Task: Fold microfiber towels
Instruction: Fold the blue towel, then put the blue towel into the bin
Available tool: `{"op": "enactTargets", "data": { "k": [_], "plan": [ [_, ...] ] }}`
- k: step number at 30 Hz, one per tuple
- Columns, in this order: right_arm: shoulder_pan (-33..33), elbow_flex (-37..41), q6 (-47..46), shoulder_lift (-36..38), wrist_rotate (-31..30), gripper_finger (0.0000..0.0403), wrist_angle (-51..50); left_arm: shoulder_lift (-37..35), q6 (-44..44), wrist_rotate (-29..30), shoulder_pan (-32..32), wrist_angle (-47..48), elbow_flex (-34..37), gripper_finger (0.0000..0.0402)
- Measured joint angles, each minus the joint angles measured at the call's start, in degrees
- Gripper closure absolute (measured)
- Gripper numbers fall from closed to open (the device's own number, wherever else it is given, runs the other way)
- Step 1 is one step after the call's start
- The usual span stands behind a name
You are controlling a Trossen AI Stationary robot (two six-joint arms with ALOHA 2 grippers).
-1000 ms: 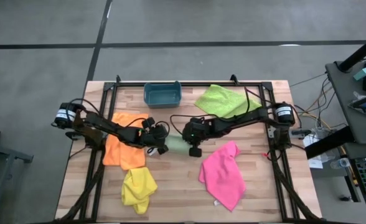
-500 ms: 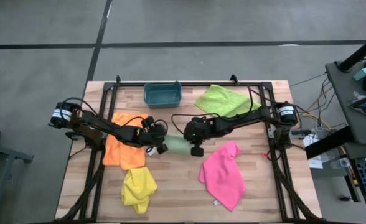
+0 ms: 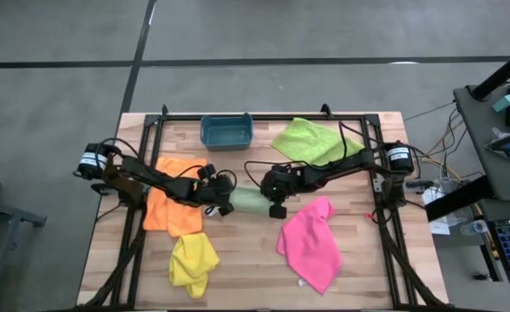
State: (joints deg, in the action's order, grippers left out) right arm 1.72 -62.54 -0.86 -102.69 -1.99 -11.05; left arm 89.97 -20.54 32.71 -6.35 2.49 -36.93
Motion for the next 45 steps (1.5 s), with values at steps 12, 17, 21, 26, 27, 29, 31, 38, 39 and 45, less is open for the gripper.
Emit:
{"op": "enactTargets", "data": {
  "k": [12, 17, 21, 26, 27, 29, 31, 38, 39, 45],
  "plan": [
    [-0.07, 0.46, -0.07, 6.15, -1.21, 0.0394, -2.71, -4.96, 5.05, -0.02, -0.02, 0.63, -0.87, 0.0346],
    [-0.18, 2.73, -1.62, 9.72, -1.19, 0.0394, -2.75, -8.53, 6.30, -0.07, -0.04, 1.37, -0.87, 0.0346],
    [-0.60, 5.40, -2.55, 12.20, -1.30, 0.0394, -2.28, -11.15, 6.77, -3.82, -0.37, 0.98, -1.59, 0.0346],
    [-0.72, 9.14, -4.30, 14.66, -3.09, 0.0394, -1.62, -11.64, 7.46, -7.42, -2.91, 1.09, -3.58, 0.0346],
    [-0.72, 9.92, -4.60, 15.17, -3.26, 0.0394, -1.38, -10.98, 7.47, -7.36, -3.77, 1.12, -4.43, 0.0346],
    [-0.72, 11.46, -5.21, 16.08, -3.96, 0.0394, -0.08, -9.58, 8.16, -7.17, -5.58, 1.02, -6.21, 0.0346],
    [-0.72, 13.03, -5.62, 17.20, -4.08, 0.0394, 1.36, -7.69, 9.32, -7.08, -7.10, 1.15, -8.33, 0.0346],
    [-0.72, 18.09, -5.67, 21.14, -4.05, 0.0394, 6.92, -2.01, 8.84, -6.96, -9.80, 12.52, -17.18, 0.0337],
    [-0.72, 19.00, -5.59, 21.64, -4.08, 0.0394, 8.31, -1.14, 8.34, -6.93, -9.88, 14.00, -18.61, 0.0333],
    [-0.72, 24.08, -3.79, 23.11, -3.96, 0.0394, 17.93, 2.61, 8.09, -7.00, -10.03, 18.30, -23.65, 0.0288]
  ]
}}
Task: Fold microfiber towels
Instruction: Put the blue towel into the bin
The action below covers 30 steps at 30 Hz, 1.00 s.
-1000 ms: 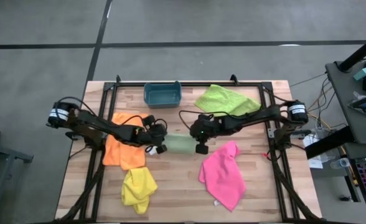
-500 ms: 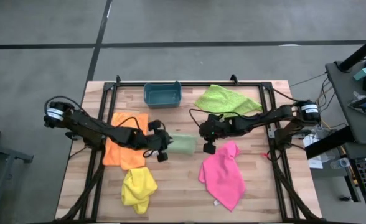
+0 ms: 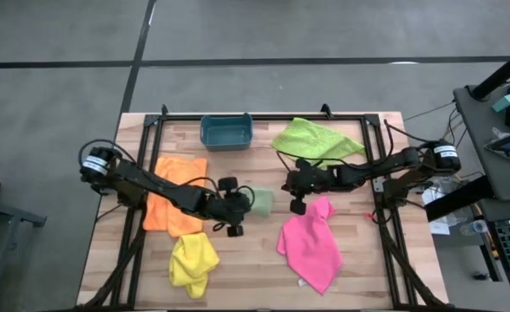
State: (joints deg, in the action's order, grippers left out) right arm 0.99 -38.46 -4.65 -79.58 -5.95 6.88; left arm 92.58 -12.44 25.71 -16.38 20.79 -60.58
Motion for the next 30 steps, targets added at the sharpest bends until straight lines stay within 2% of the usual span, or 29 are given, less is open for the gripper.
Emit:
{"op": "enactTargets", "data": {
  "k": [7, 11, 15, 21, 30],
  "plan": [
    [0.02, 3.59, 0.79, 3.39, 0.11, 0.0394, 2.17, 4.59, 1.45, -0.76, -0.28, -0.90, -1.79, 0.0204],
    [0.02, 4.39, 0.97, 5.52, 0.12, 0.0394, 2.31, 8.60, 4.09, -1.81, -0.61, -2.57, -2.85, 0.0176],
    [0.02, 5.12, 1.54, 7.30, 0.34, 0.0394, 1.96, 11.90, 4.01, -0.82, -0.60, -2.75, -3.84, 0.0176],
    [0.03, 5.79, 1.78, 8.60, 0.35, 0.0394, 2.95, 14.75, 3.95, 7.46, -0.48, -1.05, -3.31, 0.0184],
    [0.15, 6.69, 2.68, 9.62, 0.34, 0.0394, 2.24, 16.30, 3.84, 9.71, -0.09, -2.24, -2.61, 0.0185]
  ]
}}
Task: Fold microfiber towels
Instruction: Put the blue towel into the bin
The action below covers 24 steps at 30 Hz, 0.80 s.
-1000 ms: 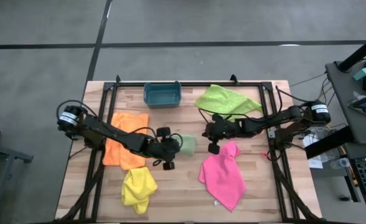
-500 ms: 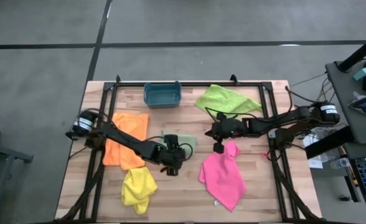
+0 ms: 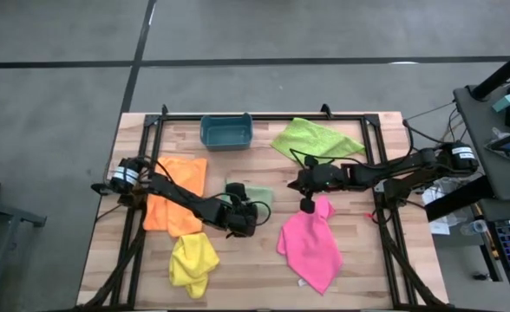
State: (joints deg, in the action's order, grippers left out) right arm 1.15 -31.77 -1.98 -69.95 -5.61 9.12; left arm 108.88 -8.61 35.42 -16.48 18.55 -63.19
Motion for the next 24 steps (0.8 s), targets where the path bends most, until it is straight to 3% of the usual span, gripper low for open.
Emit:
{"op": "enactTargets", "data": {
  "k": [5, 8, 19, 24],
  "plan": [
    [0.00, 0.02, 0.06, 0.00, 0.00, 0.0394, -0.20, 0.84, 0.01, 0.08, 0.21, -0.74, -0.07, 0.0191],
    [0.00, 0.02, 0.06, 0.00, 0.00, 0.0394, -0.28, 0.99, 0.03, -0.08, 0.72, -0.52, 0.11, 0.0215],
    [0.00, 0.07, 0.27, -0.13, 0.00, 0.0394, -1.04, 0.86, 0.12, -0.64, 1.04, -0.52, 0.47, 0.0387],
    [0.00, 0.07, 0.62, -0.13, 0.00, 0.0394, -1.48, -1.06, 0.61, -1.00, 1.10, 0.32, 0.27, 0.0387]
  ]
}}
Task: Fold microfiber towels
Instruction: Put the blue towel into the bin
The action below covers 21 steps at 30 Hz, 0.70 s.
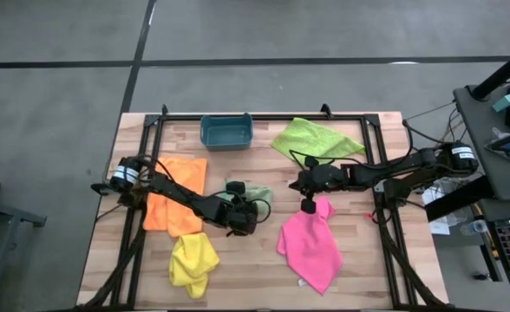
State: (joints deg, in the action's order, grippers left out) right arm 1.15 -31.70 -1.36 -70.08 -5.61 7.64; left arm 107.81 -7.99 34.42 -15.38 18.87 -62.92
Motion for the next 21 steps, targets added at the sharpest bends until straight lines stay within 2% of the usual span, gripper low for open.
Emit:
{"op": "enactTargets", "data": {
  "k": [5, 11, 21],
  "plan": [
    [0.00, 0.00, 1.04, 0.24, -0.02, 0.0394, -0.11, -4.32, 3.48, -0.03, 0.22, 0.48, -0.13, 0.0394],
    [0.00, 0.00, 2.79, 1.21, -0.47, 0.0394, -0.24, -12.96, 9.38, 0.02, 2.87, 1.86, -0.15, 0.0397],
    [0.78, 0.00, 4.08, 5.44, -0.55, 0.0394, -1.68, -27.62, 21.97, 0.09, 13.48, 5.28, 0.09, 0.0399]
  ]
}}
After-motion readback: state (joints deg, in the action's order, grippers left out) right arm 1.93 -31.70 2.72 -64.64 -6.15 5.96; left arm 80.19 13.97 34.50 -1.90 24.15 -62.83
